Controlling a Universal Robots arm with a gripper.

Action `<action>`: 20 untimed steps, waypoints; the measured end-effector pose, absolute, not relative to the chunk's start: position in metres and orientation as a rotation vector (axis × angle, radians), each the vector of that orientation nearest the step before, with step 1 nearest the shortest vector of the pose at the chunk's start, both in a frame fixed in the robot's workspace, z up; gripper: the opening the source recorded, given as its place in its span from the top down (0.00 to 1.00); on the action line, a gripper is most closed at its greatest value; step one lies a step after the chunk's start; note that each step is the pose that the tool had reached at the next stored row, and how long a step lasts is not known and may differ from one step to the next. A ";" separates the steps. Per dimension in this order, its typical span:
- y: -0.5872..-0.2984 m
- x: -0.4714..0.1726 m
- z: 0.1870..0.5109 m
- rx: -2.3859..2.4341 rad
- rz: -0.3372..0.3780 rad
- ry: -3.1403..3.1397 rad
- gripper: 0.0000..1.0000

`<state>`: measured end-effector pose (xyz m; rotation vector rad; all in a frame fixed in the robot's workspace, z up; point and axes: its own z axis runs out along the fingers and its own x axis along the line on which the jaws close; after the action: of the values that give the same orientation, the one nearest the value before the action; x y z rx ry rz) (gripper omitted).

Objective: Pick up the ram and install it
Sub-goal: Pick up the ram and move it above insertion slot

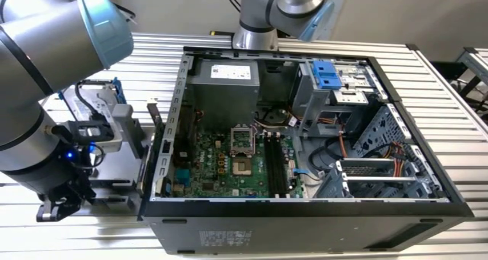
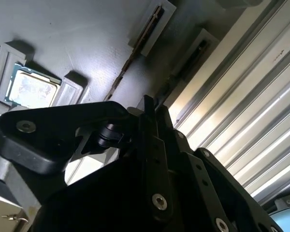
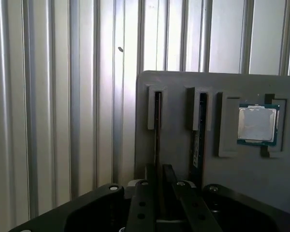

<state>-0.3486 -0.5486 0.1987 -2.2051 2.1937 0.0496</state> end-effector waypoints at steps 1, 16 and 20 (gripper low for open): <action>-0.549 -0.349 0.199 -2.204 0.049 2.194 1.00; -0.549 -0.349 0.210 -2.198 0.051 2.199 1.00; -0.549 -0.349 0.221 -2.197 0.051 2.200 1.00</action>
<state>-0.3486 -0.5487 0.2212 -2.1966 2.2003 0.0512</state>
